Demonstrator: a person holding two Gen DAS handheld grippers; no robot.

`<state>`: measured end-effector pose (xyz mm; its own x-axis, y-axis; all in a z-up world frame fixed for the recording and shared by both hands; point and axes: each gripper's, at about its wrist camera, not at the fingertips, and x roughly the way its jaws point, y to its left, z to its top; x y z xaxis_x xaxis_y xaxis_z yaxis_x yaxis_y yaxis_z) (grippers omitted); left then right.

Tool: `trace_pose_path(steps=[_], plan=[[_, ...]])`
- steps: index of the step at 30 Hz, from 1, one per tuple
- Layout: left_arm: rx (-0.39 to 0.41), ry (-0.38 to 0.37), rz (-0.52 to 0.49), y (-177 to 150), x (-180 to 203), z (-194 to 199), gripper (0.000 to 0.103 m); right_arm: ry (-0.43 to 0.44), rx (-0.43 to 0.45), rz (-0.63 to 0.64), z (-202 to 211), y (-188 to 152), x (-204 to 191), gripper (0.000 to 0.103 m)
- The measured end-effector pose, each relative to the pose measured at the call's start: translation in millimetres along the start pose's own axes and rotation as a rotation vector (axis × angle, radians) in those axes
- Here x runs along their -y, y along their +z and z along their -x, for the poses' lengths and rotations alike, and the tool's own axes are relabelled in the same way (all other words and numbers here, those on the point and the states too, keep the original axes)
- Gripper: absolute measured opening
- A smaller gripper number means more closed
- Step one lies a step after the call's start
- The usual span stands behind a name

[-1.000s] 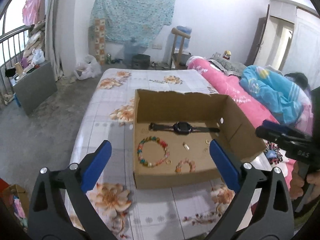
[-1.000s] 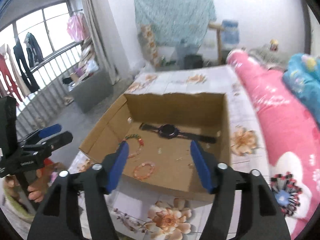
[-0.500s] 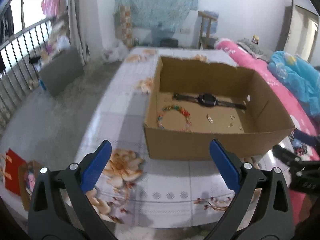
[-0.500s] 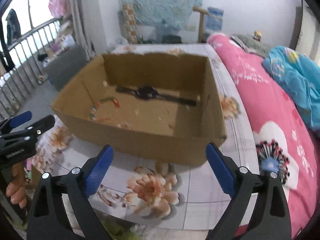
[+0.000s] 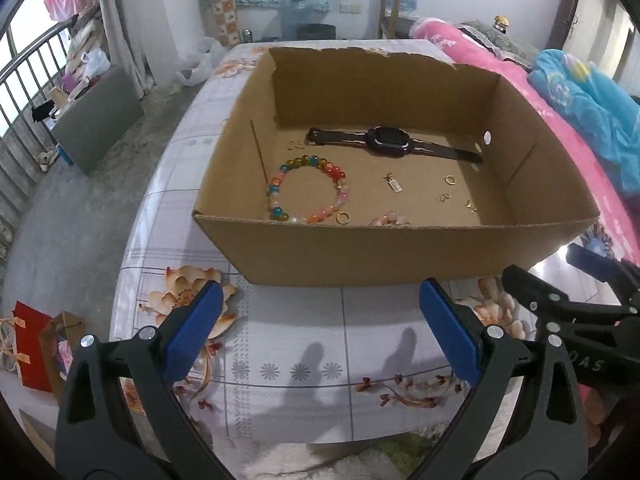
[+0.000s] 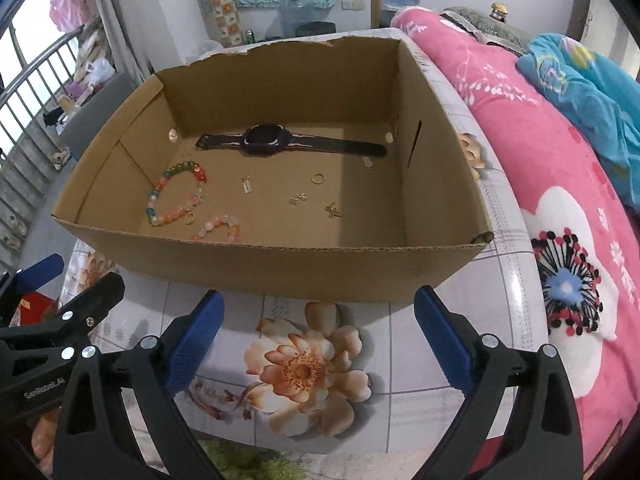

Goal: Organize jewelry

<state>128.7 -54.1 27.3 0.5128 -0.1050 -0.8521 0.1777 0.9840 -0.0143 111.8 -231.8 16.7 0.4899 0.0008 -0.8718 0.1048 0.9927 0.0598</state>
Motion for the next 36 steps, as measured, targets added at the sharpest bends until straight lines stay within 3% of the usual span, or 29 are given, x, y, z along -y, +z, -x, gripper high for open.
trace_pose_path(steps=[16, 36], plan=[[-0.048, 0.005, -0.005, 12.4, 0.9, -12.3, 0.095, 0.0, 0.008, -0.028, 6.6, 7.4, 4.0, 0.093], [-0.047, 0.012, -0.009, 14.7, 2.7, -12.3, 0.095, 0.0, 0.014, -0.026, 6.9, 7.5, 3.2, 0.093]])
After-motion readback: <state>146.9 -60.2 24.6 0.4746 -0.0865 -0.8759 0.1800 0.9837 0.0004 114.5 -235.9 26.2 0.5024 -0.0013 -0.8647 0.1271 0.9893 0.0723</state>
